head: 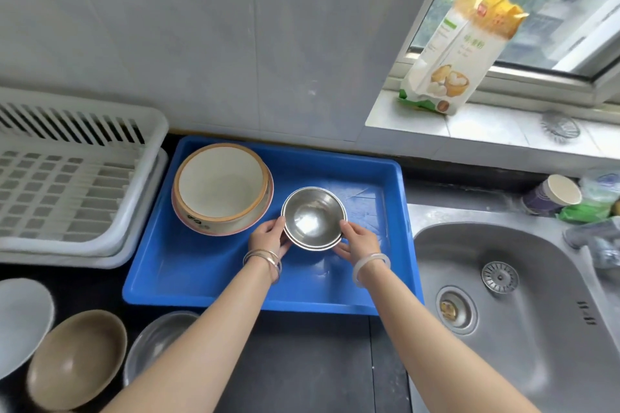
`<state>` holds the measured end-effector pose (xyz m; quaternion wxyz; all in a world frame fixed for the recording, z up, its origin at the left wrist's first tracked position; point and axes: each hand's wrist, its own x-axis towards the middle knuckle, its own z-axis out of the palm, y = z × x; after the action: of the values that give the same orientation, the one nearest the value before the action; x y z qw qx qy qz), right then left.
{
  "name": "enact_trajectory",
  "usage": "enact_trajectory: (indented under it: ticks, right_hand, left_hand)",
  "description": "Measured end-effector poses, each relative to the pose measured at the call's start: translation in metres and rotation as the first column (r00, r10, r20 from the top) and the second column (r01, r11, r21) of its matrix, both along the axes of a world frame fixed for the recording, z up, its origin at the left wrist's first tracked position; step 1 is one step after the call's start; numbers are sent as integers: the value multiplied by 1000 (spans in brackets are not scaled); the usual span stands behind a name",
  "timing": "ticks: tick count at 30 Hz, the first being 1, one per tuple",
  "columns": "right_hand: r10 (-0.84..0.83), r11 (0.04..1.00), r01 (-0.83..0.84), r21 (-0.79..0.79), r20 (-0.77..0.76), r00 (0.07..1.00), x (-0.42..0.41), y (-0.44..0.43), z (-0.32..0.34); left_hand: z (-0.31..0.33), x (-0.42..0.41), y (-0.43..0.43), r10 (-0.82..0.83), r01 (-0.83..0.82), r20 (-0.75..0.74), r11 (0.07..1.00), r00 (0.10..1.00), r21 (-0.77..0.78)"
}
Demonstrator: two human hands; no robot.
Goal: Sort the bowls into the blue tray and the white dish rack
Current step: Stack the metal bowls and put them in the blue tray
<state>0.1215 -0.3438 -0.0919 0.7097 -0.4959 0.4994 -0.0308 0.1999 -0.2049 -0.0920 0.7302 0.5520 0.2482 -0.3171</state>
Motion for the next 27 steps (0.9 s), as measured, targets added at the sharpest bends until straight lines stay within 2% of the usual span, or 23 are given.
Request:
enact_trajectory:
  ticks: [6, 9, 18, 24, 27]
  right_hand:
    - [-16, 1000, 16, 7, 26, 1000, 29, -10, 3]
    - [-29, 1000, 29, 2, 33, 999, 40, -14, 2]
    - [-73, 997, 71, 36, 73, 995, 60, -17, 2]
    - [29, 999, -31, 23, 69, 997, 55, -11, 10]
    - [107, 994, -106, -29, 18, 994, 51, -10, 15]
  left_hand:
    - [0, 11, -15, 43, -39, 28, 988, 999, -148]
    - [-1, 16, -21, 29, -28, 6, 985, 1000, -170]
    - [1, 25, -34, 143, -147, -35, 970, 989, -191]
    - [3, 25, -33, 142, -147, -43, 972, 989, -182]
    - [4, 20, -29, 84, -86, -18, 985, 996, -148]
